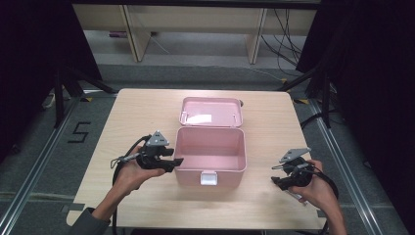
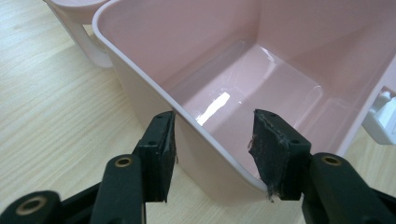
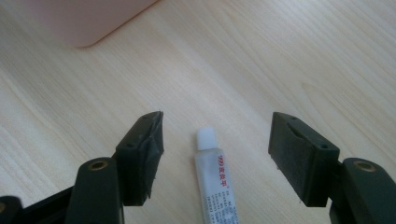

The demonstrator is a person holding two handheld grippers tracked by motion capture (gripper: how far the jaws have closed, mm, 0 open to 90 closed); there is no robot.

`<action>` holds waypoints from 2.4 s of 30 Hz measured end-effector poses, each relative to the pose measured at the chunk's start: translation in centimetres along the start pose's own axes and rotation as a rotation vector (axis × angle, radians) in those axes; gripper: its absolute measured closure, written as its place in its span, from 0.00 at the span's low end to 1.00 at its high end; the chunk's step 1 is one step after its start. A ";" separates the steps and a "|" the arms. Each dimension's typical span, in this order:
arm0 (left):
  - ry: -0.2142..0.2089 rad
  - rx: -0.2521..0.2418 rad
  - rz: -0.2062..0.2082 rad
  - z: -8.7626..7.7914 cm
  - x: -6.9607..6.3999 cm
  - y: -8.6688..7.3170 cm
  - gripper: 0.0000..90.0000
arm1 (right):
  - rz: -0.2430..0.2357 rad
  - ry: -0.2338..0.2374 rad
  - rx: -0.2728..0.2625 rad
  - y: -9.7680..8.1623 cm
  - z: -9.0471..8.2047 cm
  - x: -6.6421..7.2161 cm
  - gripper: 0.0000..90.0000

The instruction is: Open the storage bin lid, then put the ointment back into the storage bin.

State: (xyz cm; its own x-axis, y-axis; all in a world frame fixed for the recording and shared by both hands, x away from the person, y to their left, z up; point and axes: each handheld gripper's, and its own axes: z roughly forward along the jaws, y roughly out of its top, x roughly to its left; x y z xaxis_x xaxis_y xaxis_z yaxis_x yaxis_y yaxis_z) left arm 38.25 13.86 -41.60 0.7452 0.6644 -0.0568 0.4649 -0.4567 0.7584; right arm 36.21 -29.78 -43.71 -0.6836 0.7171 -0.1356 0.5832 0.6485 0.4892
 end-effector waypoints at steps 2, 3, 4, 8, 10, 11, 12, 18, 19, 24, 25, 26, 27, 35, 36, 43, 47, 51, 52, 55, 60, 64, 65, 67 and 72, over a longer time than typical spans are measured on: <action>0.003 0.001 0.003 0.0 -0.1 0.0 0.55 | 0.000 -0.002 -0.005 0.1 0.0 -0.1 0.41; 0.004 0.004 0.004 0.0 -0.1 0.0 0.55 | -0.007 -0.001 -0.004 0.1 0.0 -0.1 0.41; 0.004 0.005 0.005 0.0 -0.1 0.0 0.55 | -0.023 0.004 -0.001 0.1 -0.2 -0.1 0.41; 0.000 0.004 0.000 0.0 0.0 0.0 0.55 | -0.022 0.013 0.012 0.0 -0.6 -0.2 0.41; 0.002 0.004 0.003 0.0 0.0 0.0 0.55 | -0.002 0.012 0.038 -0.1 -0.7 -0.1 0.41; 0.002 0.004 0.003 0.0 -0.1 0.0 0.55 | -0.016 0.002 0.039 -0.2 -0.6 -0.2 0.40; 0.002 0.004 0.003 0.0 -0.1 0.0 0.55 | -0.014 0.001 0.046 -0.2 -0.5 -0.2 0.40; 0.007 0.006 0.007 0.0 -0.2 0.0 0.54 | -0.007 0.023 0.131 -0.6 0.0 0.4 0.37; 0.012 0.008 0.008 0.0 -0.2 0.0 0.54 | -0.016 0.029 0.135 -0.6 0.1 0.4 0.37; 0.005 0.006 0.007 0.0 -0.2 0.0 0.54 | -0.049 0.022 0.188 -0.8 0.4 0.7 0.39; 0.004 0.006 0.008 0.0 -0.2 0.0 0.53 | -0.043 0.030 0.200 -0.9 0.5 0.7 0.40; 0.008 0.007 0.008 0.0 -0.2 0.0 0.53 | -0.047 0.025 0.213 -1.0 0.6 0.6 0.41; 0.007 0.007 0.009 0.0 -0.1 0.0 0.53 | -0.068 0.017 0.222 -1.1 0.8 0.4 0.41; 0.006 0.004 0.006 0.0 -0.1 0.0 0.53 | -0.092 0.042 0.296 -1.8 2.0 0.0 0.53; 0.006 0.003 0.005 0.0 -0.1 0.0 0.53 | -0.100 0.042 0.302 -1.8 2.2 -0.2 0.54; 0.006 0.004 0.006 0.0 -0.1 0.0 0.53 | -0.076 0.041 0.334 -2.1 2.8 -1.0 0.63; 0.005 0.004 0.006 0.0 -0.1 0.0 0.53 | -0.072 0.060 0.345 -2.0 3.0 -1.2 0.67; 0.005 0.004 0.006 0.0 -0.1 0.0 0.53 | -0.071 0.073 0.357 -1.8 3.1 -1.1 0.69; 0.005 0.004 0.005 0.0 -0.1 0.0 0.53 | -0.075 0.077 0.361 -1.7 3.2 -1.2 0.70; 0.006 0.006 0.008 0.0 -0.1 0.0 0.53 | -0.062 0.077 0.377 -1.5 3.3 -1.3 0.73; 0.006 0.004 0.005 0.1 -0.1 0.0 0.53 | -0.061 0.091 0.396 -1.2 3.5 -1.4 0.75; 0.002 0.006 0.005 0.1 -0.1 0.0 0.53 | -0.068 0.116 0.417 -1.0 3.6 -1.7 0.76; 0.002 0.006 0.005 0.1 -0.1 0.0 0.53 | -0.060 0.120 0.425 -0.9 3.6 -1.7 0.76; 0.002 0.007 0.005 0.1 -0.1 0.0 0.53 | -0.066 0.133 0.432 -0.8 3.7 -1.9 0.76; 0.002 0.006 0.003 0.1 -0.1 0.0 0.53 | -0.045 0.162 0.454 -0.6 3.9 -2.2 0.78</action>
State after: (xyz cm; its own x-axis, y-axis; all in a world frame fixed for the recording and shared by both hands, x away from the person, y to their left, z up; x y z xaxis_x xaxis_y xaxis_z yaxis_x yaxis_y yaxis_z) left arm 38.19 13.70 -41.64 0.7457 0.6642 -0.0528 0.4651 -0.4621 0.7550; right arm 39.07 -30.70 -47.03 -0.7513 0.6599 0.0051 0.6591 0.7500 0.0558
